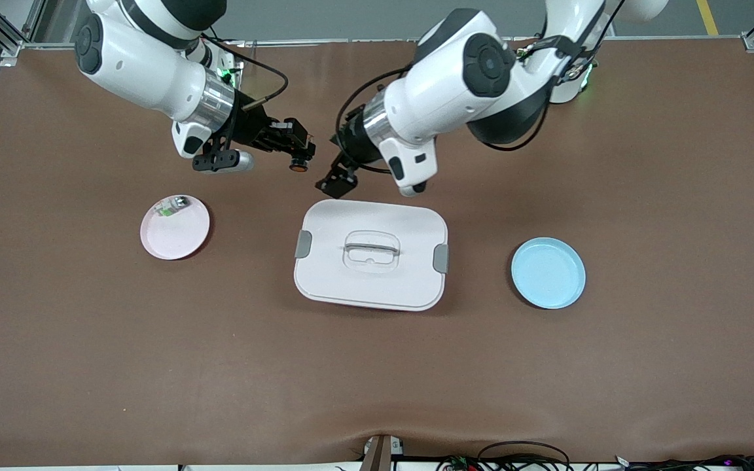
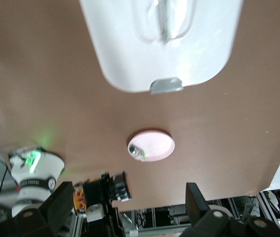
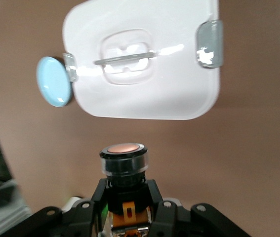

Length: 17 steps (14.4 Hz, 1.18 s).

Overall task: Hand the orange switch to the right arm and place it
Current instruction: 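Open the left gripper and withdraw it while the right gripper holds, then carry the switch with the right gripper over the pink plate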

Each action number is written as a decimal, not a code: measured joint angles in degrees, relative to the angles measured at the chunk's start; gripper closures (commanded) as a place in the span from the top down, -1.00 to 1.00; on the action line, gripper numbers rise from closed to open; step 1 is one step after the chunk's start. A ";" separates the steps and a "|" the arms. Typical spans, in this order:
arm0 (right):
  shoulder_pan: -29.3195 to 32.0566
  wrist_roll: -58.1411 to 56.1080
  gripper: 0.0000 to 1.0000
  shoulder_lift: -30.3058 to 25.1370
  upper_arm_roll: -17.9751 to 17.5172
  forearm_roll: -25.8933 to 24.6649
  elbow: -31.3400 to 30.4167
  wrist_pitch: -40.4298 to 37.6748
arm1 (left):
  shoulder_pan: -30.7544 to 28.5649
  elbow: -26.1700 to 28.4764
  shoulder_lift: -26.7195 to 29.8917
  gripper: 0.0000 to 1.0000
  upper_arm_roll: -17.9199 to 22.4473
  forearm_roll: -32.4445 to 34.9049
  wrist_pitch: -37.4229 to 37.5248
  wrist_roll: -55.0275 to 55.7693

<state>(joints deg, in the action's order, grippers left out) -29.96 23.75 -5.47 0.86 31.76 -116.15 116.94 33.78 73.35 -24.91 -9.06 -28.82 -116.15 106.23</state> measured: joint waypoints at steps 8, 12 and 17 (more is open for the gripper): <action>4.84 -25.65 -1.00 -5.32 1.65 -22.78 2.21 -18.00 | -8.46 -0.04 4.00 1.00 0.42 22.04 13.67 -27.18; 10.35 -44.58 -1.00 -8.52 1.99 -28.53 1.08 -21.93 | -15.46 -0.05 7.24 1.00 0.73 27.47 20.93 -46.47; 17.22 -65.76 -1.00 -9.48 2.08 -32.56 -4.87 -15.79 | -24.70 -0.04 10.58 1.00 1.02 28.11 26.98 -67.99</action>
<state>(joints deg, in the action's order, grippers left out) -12.74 -42.00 -14.95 2.94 -0.80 -121.01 101.14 9.08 73.32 -14.33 -8.04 -0.72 -89.17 38.23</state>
